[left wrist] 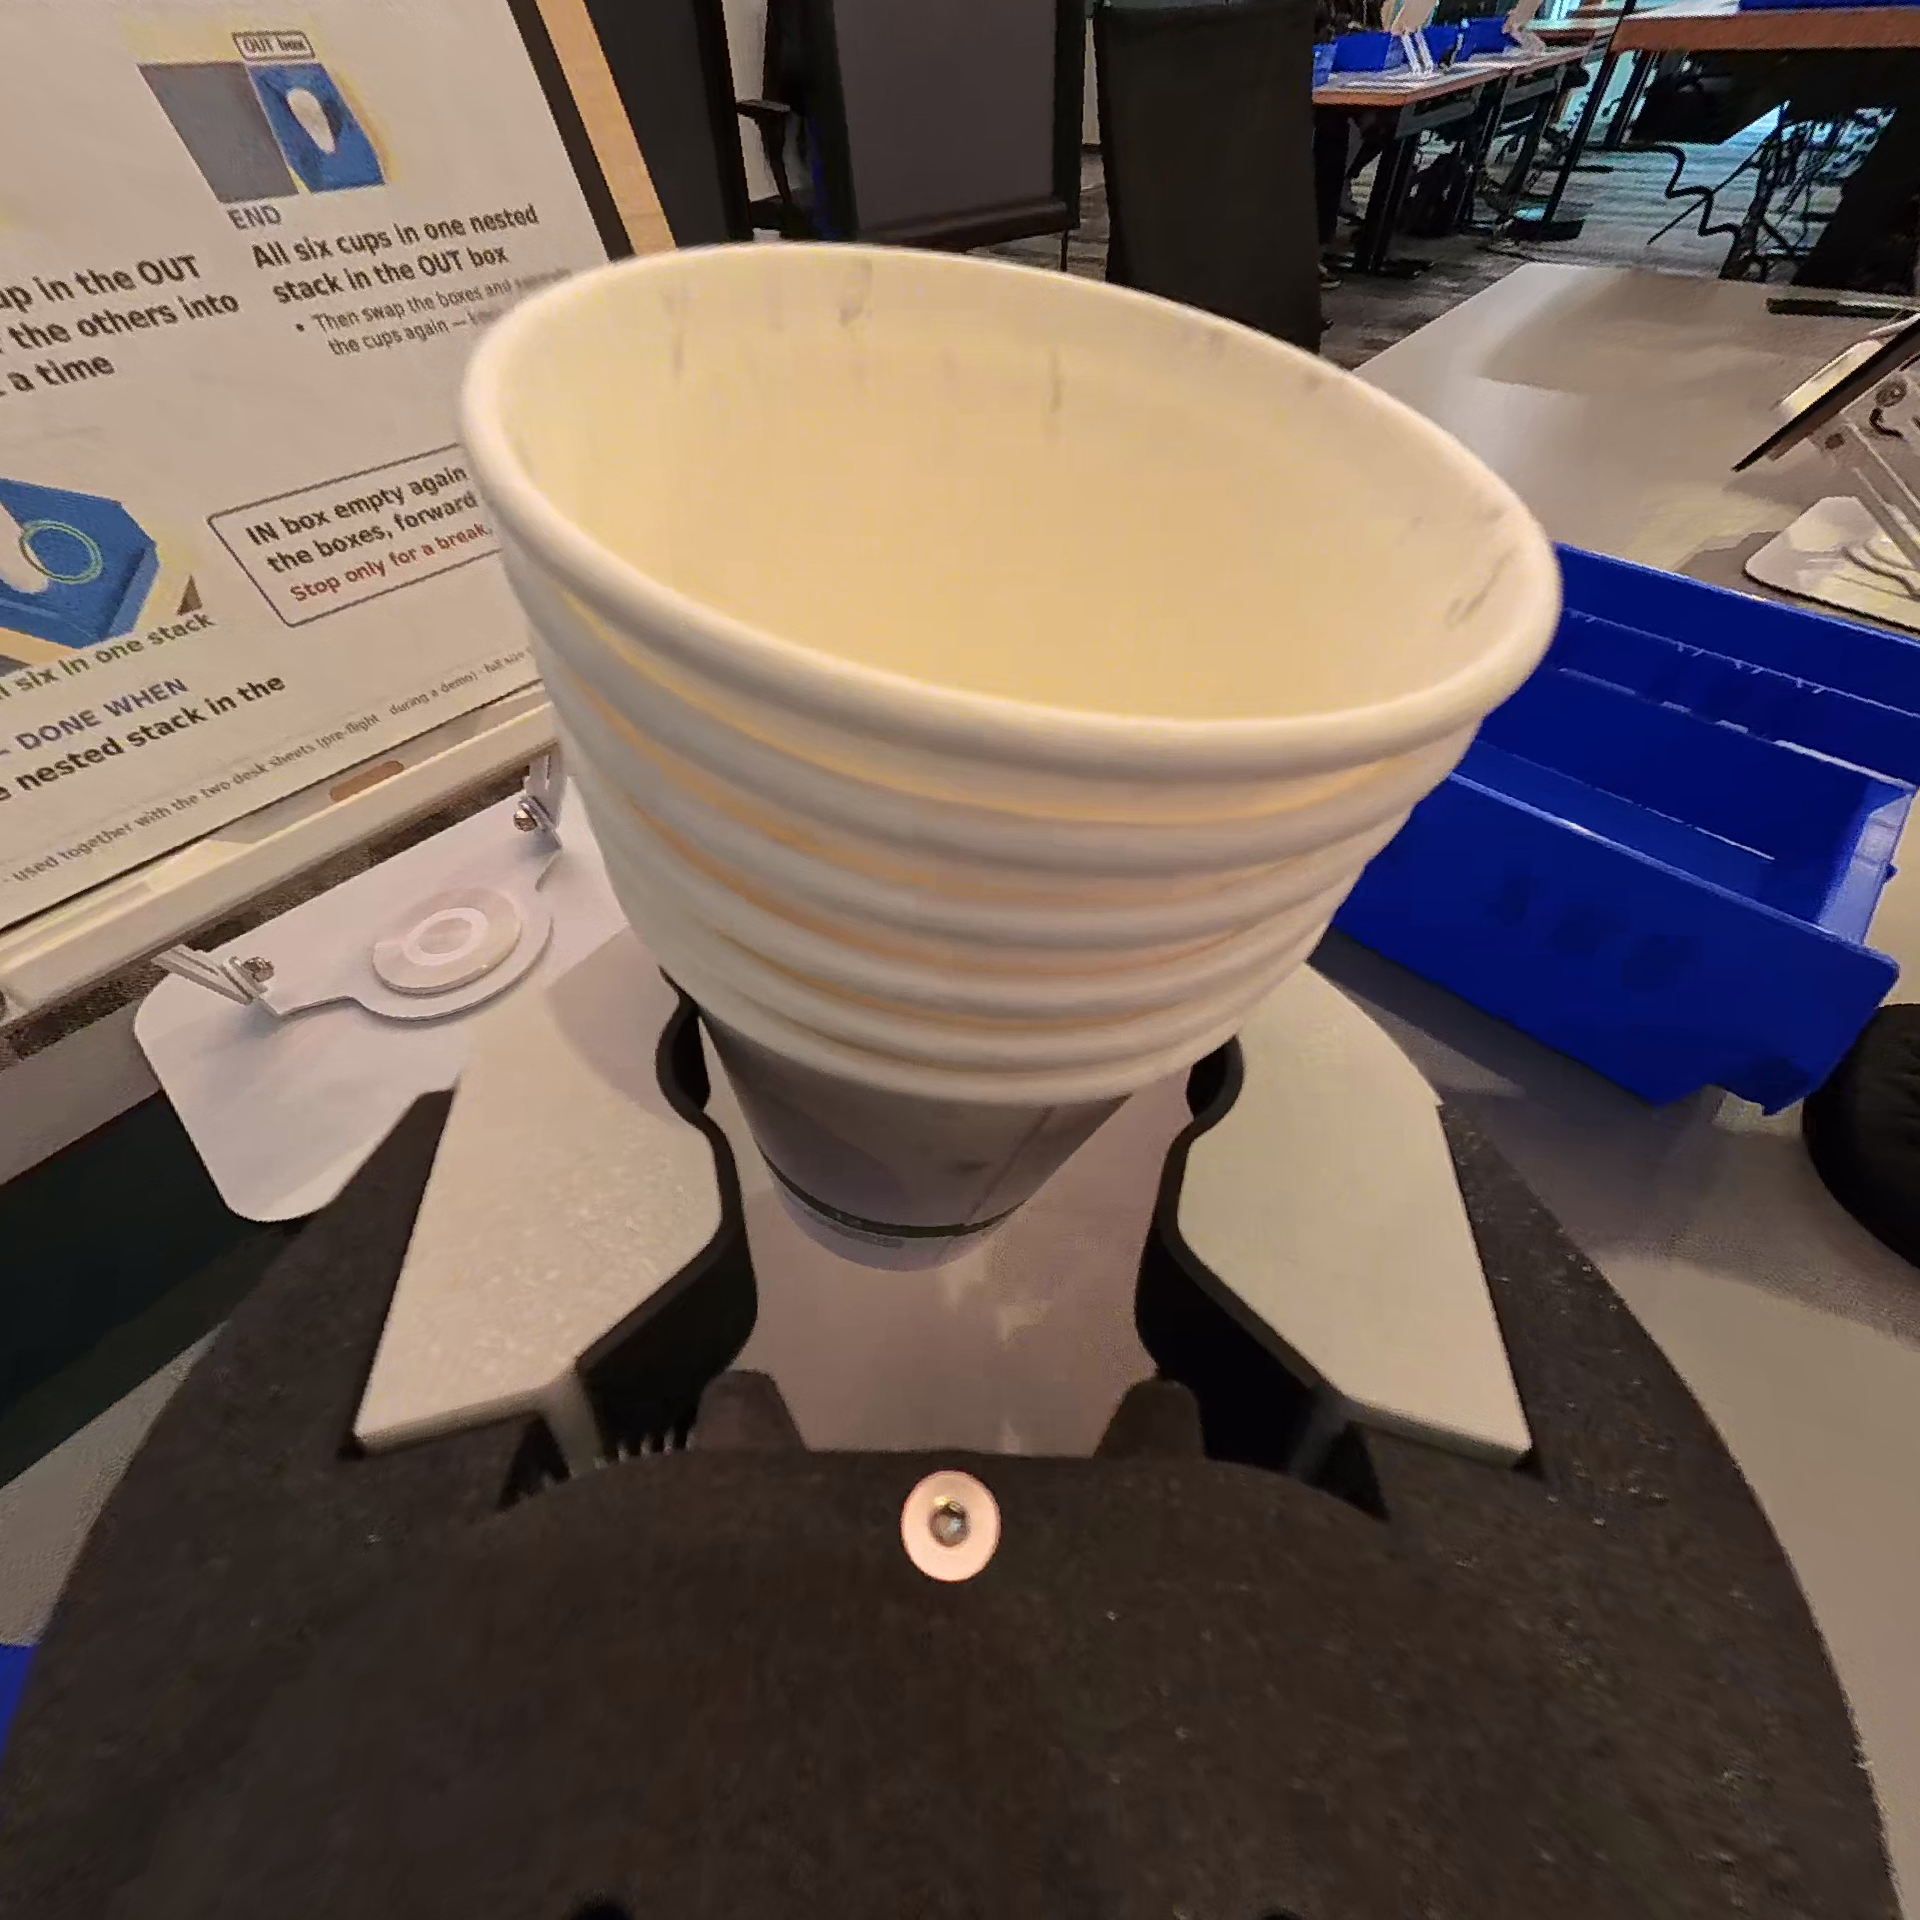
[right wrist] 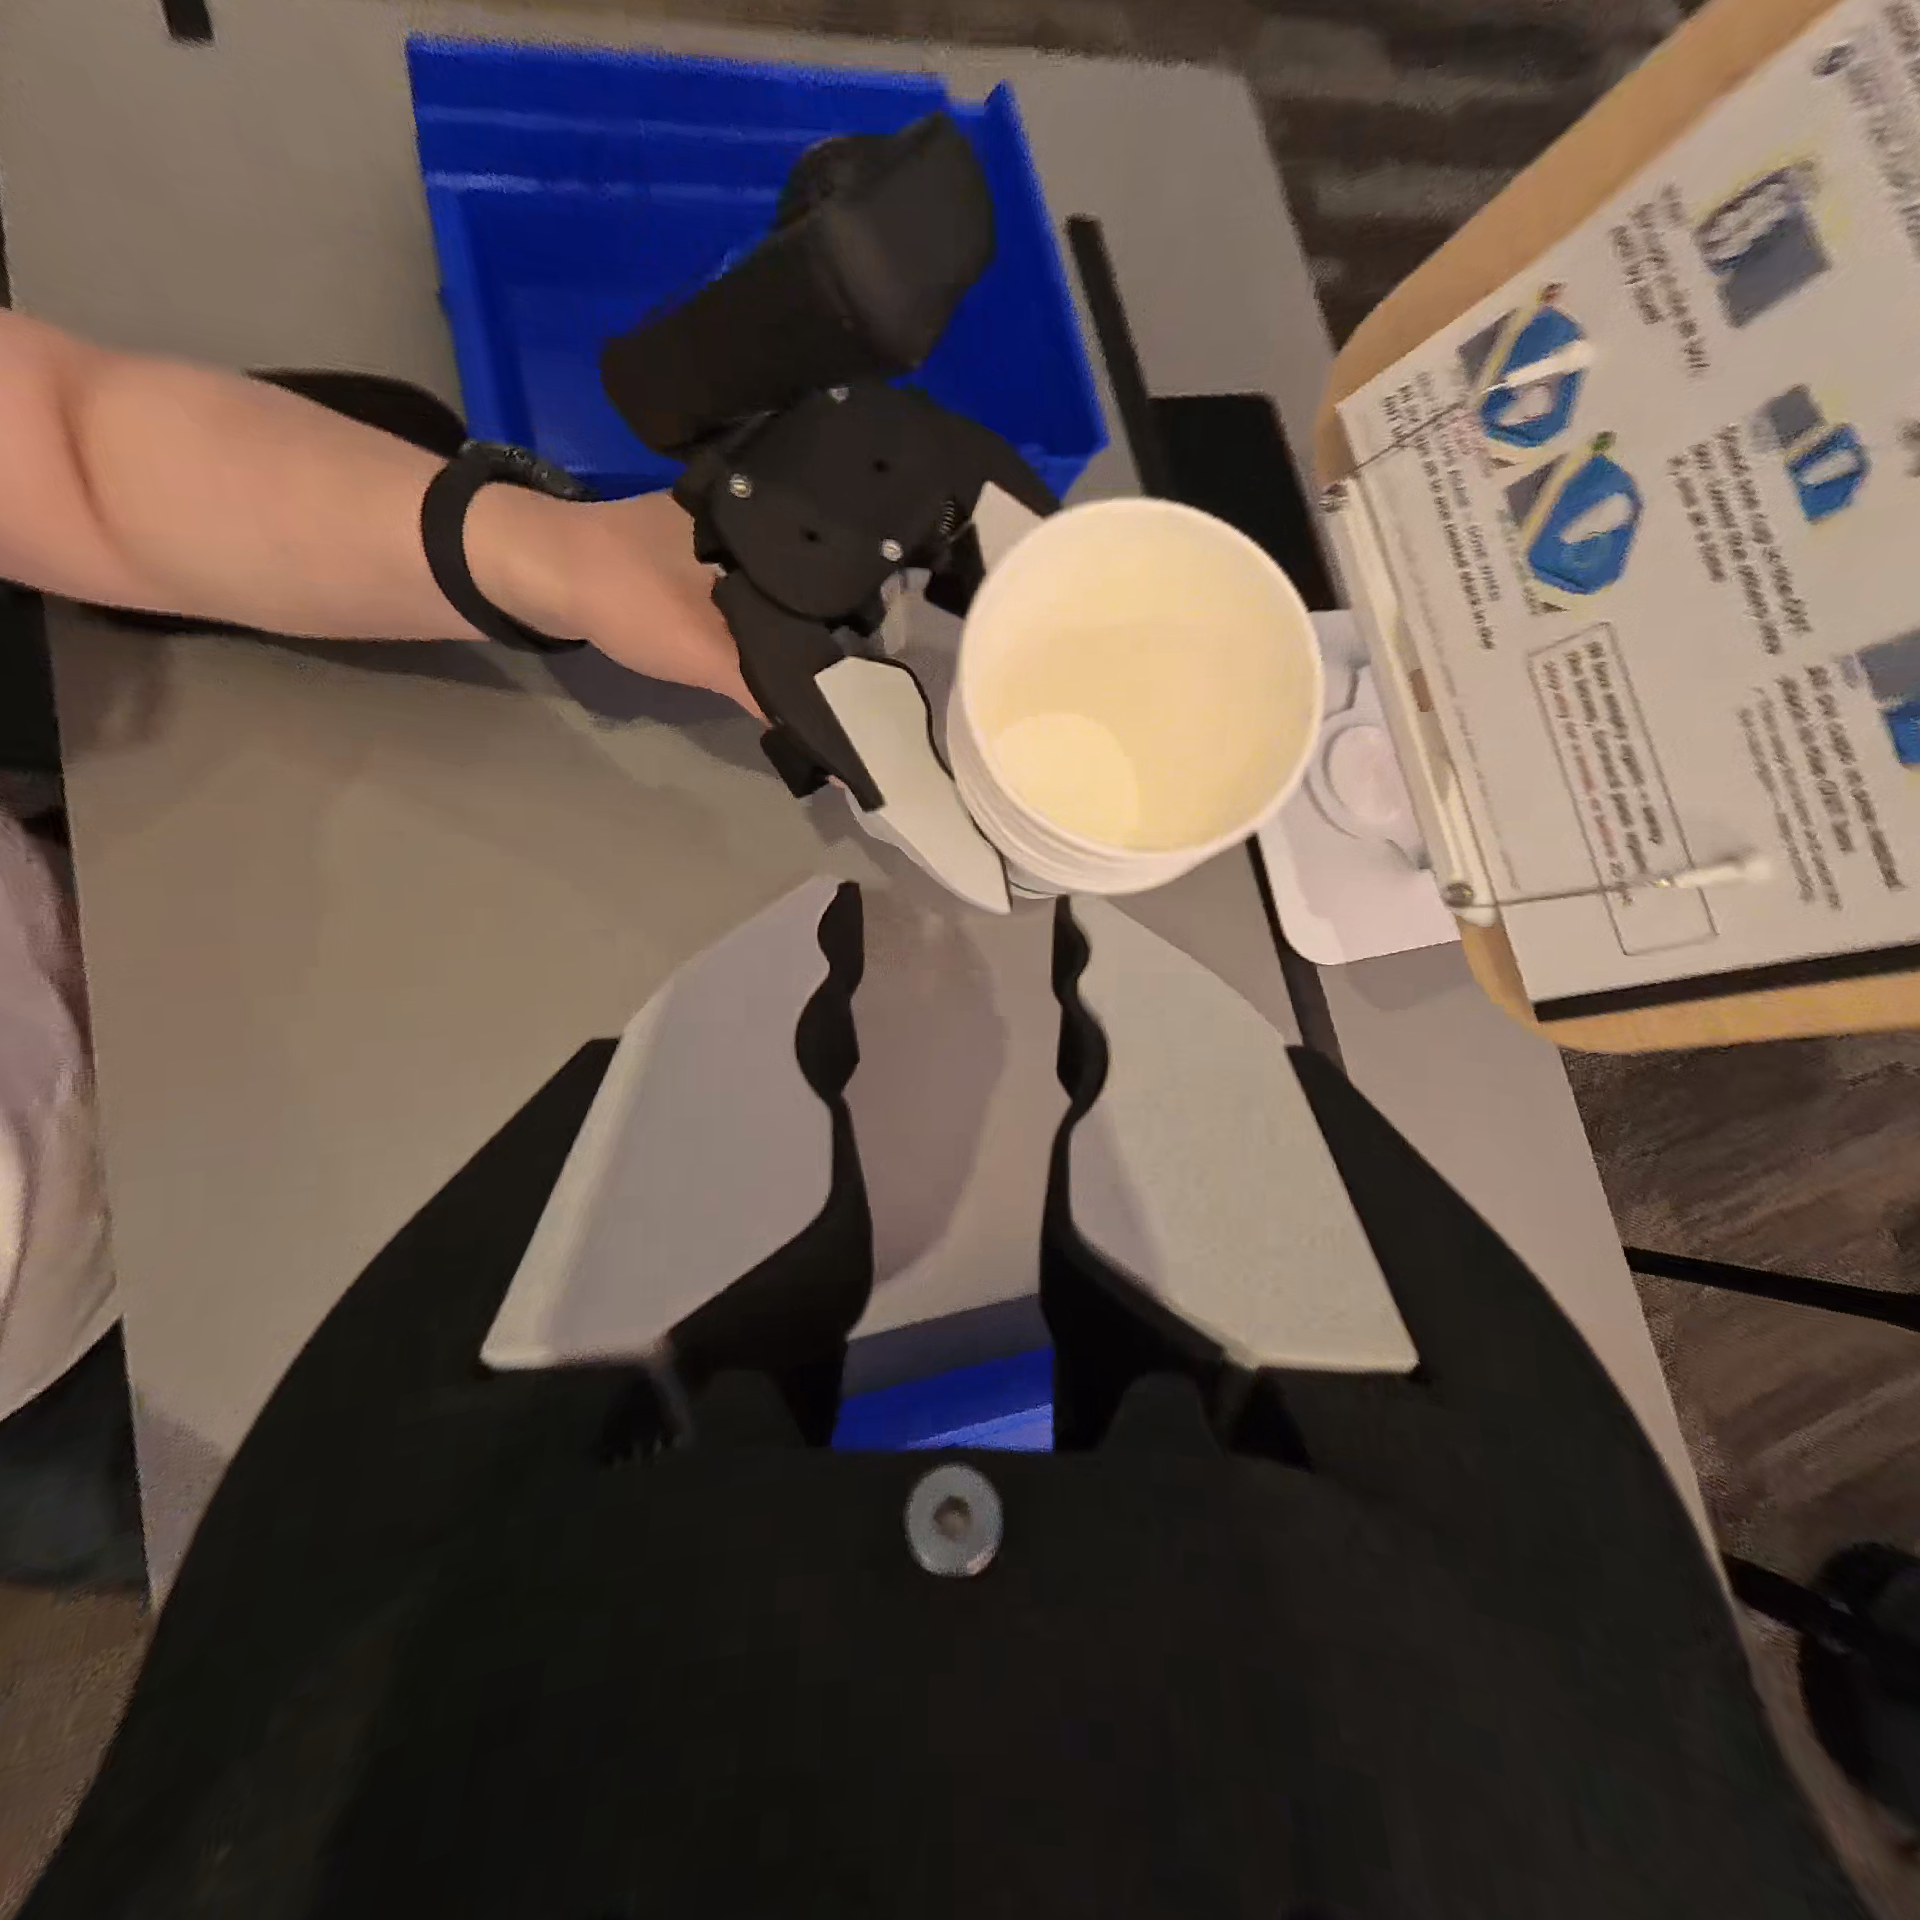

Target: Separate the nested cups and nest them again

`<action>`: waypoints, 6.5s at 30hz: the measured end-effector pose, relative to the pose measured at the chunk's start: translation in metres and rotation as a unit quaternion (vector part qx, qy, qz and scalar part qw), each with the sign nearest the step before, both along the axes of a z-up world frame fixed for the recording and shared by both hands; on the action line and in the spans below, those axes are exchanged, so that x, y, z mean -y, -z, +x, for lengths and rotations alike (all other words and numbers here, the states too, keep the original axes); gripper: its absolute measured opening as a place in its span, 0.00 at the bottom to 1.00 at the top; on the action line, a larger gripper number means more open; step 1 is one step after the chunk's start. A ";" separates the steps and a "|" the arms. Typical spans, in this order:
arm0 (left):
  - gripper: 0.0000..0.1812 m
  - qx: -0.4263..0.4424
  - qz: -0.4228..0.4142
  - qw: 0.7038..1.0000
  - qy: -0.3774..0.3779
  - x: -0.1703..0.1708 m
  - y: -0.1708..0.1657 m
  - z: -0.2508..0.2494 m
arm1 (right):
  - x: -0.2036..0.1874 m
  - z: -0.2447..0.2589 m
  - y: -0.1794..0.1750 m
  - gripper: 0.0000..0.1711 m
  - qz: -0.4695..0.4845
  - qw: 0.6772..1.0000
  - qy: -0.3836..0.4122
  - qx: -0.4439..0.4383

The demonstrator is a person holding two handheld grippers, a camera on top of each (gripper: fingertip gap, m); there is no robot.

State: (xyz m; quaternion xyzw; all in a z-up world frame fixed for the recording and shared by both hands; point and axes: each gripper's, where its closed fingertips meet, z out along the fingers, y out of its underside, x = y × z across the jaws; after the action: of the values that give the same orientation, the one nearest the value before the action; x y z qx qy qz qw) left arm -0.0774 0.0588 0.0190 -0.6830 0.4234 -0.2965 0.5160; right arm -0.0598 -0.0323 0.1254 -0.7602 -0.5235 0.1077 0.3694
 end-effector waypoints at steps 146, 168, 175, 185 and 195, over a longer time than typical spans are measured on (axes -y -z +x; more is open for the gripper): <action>0.51 -0.034 -0.014 0.999 0.036 0.014 0.018 0.014 | -0.027 -0.024 0.064 0.02 0.017 0.977 -0.061 0.201; 0.51 -0.041 -0.031 0.998 0.029 0.006 0.029 0.011 | -0.024 0.031 -0.075 0.02 0.119 0.987 0.048 0.097; 0.51 -0.031 -0.036 0.998 0.027 0.003 0.024 0.008 | -0.027 0.152 -0.041 0.02 0.074 0.968 0.207 0.124; 0.51 -0.030 -0.035 0.998 0.034 0.005 0.023 0.008 | -0.030 0.221 0.109 0.02 -0.059 0.946 0.271 0.168; 0.51 -0.029 -0.030 0.999 0.034 0.005 0.020 0.007 | -0.048 0.221 0.177 0.02 -0.090 0.939 0.260 0.205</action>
State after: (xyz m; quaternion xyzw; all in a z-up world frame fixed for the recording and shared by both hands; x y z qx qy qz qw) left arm -0.0703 0.0536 -0.0007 -0.6918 0.4523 -0.3060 0.4725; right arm 0.1613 0.0156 -0.0512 -0.9053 -0.3602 -0.1034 0.1998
